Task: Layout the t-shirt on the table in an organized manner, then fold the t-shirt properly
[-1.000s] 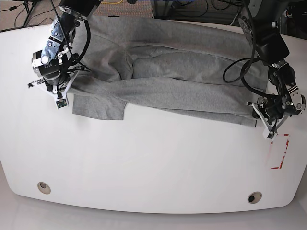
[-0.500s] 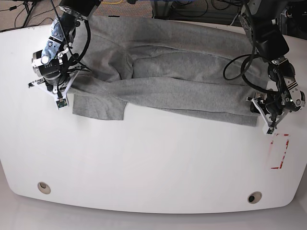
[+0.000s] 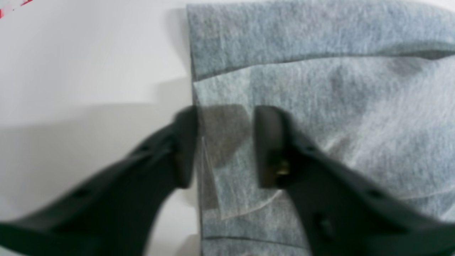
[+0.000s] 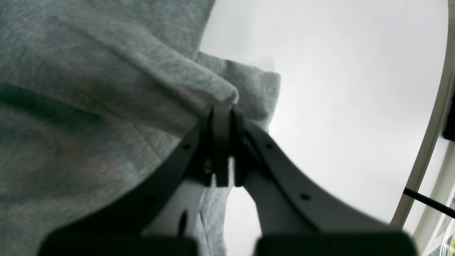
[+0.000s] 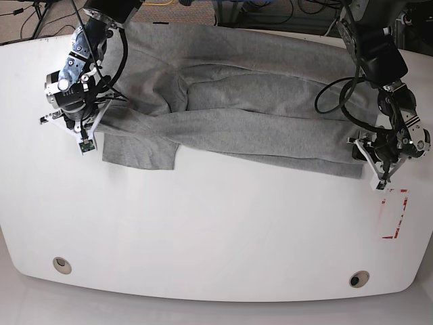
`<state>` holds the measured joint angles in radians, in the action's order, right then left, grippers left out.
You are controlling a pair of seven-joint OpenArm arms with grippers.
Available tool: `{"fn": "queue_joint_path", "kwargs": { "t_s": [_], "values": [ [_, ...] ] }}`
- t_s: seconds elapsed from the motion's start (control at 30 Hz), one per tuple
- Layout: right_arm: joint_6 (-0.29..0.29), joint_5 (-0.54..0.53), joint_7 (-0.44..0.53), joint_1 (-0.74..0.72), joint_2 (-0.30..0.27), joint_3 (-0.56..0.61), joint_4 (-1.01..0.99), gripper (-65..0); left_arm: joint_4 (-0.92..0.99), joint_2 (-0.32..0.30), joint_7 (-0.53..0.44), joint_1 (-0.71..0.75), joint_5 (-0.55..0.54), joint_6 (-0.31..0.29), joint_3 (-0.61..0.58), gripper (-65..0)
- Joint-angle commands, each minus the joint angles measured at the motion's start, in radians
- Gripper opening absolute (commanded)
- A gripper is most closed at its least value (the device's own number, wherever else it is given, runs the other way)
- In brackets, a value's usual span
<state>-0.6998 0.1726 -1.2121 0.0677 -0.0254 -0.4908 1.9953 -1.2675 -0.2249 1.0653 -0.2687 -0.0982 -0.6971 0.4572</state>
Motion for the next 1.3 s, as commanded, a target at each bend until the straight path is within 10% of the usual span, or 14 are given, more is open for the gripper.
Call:
{"fn": "queue_joint_path", "kwargs": {
  "t_s": [0.0, 0.63, 0.93, 1.27],
  "values": [
    [0.002, -0.002, 0.012, -0.012, -0.008, -0.001, 0.017, -64.2, -0.015, -0.014, -0.012, -0.024, -0.008, -0.001, 0.001, -32.5],
    [0.002, -0.002, 0.012, -0.012, -0.008, -0.003, 0.017, -64.2, 0.084, -0.014, -0.015, -0.028, -0.016, -0.001, -0.001, -34.3],
    [0.002, -0.002, 0.012, -0.012, -0.008, -0.004, 0.017, -64.2, 0.082, -0.012, -0.017, -0.031, -0.016, -0.001, -0.001, -58.7],
    [0.002, -0.002, 0.012, -0.012, -0.008, -0.003, 0.017, -64.2, -0.010, -0.015, -0.058, -0.020, -0.008, -0.001, -0.001, -61.2]
  ]
}}
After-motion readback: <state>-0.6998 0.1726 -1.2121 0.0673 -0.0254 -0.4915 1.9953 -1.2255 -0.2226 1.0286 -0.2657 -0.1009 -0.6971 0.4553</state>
